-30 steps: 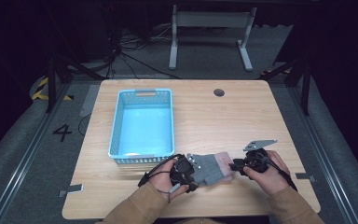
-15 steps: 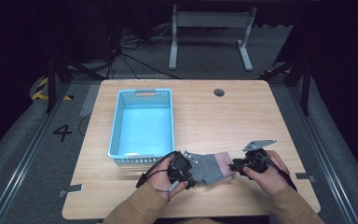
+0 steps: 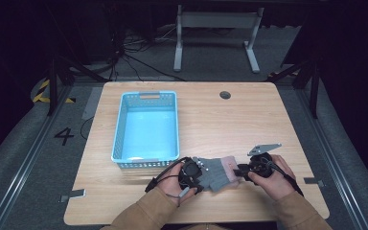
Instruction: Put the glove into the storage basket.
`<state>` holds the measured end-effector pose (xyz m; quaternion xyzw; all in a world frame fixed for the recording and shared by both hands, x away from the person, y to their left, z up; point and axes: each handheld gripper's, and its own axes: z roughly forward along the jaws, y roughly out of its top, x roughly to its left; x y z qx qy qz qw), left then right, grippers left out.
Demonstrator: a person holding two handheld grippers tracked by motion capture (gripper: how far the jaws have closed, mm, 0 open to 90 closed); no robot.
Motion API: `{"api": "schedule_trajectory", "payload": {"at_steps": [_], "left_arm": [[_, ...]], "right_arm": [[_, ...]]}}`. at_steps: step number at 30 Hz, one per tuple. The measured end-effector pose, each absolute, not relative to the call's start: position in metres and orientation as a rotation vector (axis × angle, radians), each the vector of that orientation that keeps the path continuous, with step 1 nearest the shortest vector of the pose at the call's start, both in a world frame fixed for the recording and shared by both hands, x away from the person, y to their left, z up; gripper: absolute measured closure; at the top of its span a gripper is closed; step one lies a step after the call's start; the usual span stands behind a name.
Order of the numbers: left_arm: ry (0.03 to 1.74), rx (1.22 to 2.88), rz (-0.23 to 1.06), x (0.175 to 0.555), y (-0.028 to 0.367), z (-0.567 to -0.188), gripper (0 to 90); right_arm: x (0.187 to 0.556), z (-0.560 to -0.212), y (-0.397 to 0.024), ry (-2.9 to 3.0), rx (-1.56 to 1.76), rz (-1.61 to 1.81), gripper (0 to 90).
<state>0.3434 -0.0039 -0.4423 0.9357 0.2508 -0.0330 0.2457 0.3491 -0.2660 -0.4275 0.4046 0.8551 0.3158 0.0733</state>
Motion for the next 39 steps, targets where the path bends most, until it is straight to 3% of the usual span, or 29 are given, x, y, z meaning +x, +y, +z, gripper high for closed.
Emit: {"api": "schedule_trajectory", "payload": {"at_steps": [9,28,39], "left_arm": [[0.675,2.567,-0.052,0.344,-0.006,-0.442,85.3],[0.652,2.488,0.068,0.343,0.012,-0.416,88.3],[0.689,2.483,0.072,0.350,0.020,-0.417,88.2]], "right_arm": [[0.348,-0.428,-0.264,2.591,1.203,0.935,85.2],[0.335,-0.403,-0.266,2.518,1.153,1.043,86.5],[0.329,-0.405,-0.259,2.542,1.151,1.040,86.4]]}}
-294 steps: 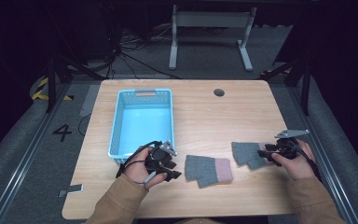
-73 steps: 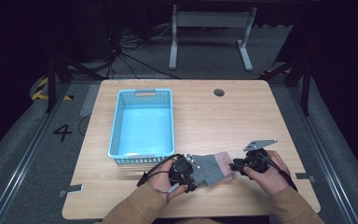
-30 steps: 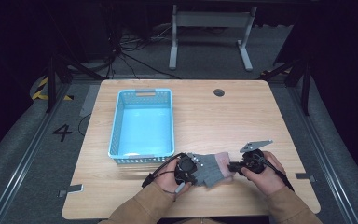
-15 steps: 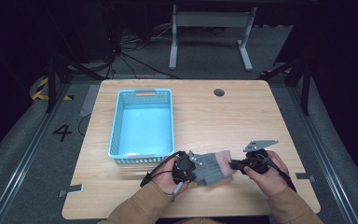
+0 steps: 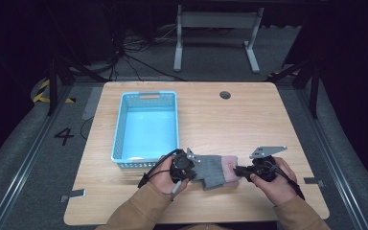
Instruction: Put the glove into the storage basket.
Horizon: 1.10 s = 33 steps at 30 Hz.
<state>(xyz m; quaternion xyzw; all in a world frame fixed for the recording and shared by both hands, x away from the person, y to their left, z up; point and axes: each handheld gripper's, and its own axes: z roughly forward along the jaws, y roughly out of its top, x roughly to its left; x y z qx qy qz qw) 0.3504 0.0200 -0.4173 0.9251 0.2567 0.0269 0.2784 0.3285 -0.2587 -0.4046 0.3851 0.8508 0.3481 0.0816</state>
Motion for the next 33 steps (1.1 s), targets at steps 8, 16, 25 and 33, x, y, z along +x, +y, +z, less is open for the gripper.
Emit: {"api": "schedule_trajectory", "payload": {"at_steps": [8,16,25,33], "left_arm": [[0.686,2.530,0.074,0.353,0.019,-0.423,88.1],[0.690,2.560,0.069,0.355,0.015,-0.430,87.7],[0.704,2.540,0.077,0.356,0.017,-0.430,85.2],[0.703,2.484,0.079,0.352,0.019,-0.422,70.5]], "right_arm": [[0.326,-0.411,-0.254,2.562,1.158,1.025,86.3],[0.328,-0.421,-0.250,2.593,1.174,0.956,85.2],[0.329,-0.420,-0.251,2.579,1.194,0.946,79.9],[0.331,-0.411,-0.264,2.523,1.217,0.968,77.6]]}}
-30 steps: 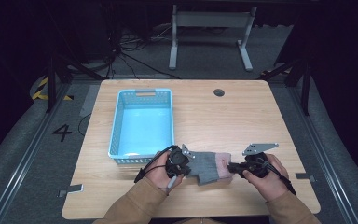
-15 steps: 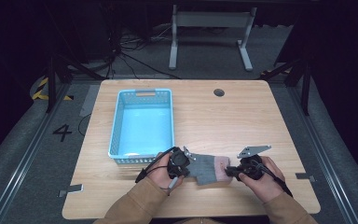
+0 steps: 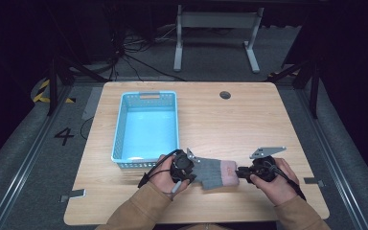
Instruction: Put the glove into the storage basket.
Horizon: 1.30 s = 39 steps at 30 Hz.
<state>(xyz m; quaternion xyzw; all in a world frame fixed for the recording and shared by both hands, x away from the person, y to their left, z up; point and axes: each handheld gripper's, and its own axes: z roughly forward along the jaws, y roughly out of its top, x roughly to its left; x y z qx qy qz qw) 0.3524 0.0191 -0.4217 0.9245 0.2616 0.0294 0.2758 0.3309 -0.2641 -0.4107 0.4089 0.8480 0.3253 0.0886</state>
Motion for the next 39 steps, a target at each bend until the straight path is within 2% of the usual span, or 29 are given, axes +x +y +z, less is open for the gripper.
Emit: {"api": "schedule_trajectory", "payload": {"at_steps": [7,18,34,39], "left_arm": [[0.674,2.448,0.082,0.352,0.015,-0.410,62.6],[0.648,2.445,0.054,0.357,0.003,-0.402,57.6],[0.582,2.434,0.028,0.373,-0.019,-0.413,45.8],[0.570,2.430,0.015,0.379,-0.024,-0.421,39.3]], "right_arm": [[0.332,-0.405,-0.275,2.483,1.239,0.989,76.0],[0.339,-0.402,-0.290,2.445,1.285,0.998,73.2],[0.342,-0.404,-0.296,2.434,1.309,1.011,70.9],[0.342,-0.405,-0.297,2.436,1.316,1.011,70.3]]}}
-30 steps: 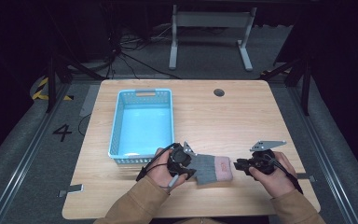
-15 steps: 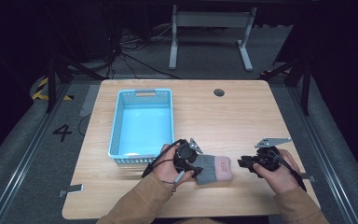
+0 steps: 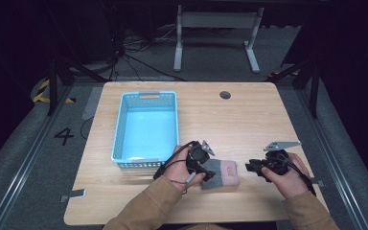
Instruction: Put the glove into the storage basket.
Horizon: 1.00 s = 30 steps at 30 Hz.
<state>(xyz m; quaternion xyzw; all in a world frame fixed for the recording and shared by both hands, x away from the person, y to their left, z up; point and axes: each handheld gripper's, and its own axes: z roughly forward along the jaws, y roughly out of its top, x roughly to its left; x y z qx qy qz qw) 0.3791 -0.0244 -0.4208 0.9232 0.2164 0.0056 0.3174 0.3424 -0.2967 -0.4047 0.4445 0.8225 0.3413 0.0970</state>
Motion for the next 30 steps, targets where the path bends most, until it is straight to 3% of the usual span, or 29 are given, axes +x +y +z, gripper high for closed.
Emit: {"api": "schedule_trajectory", "payload": {"at_steps": [25,30], "left_arm": [[0.546,2.476,0.053,0.383,-0.041,-0.446,19.4],[0.545,2.484,0.073,0.380,-0.043,-0.448,20.5]], "right_arm": [[0.341,-0.405,-0.293,2.451,1.282,1.014,66.5],[0.341,-0.404,-0.292,2.452,1.280,1.017,66.3]]}}
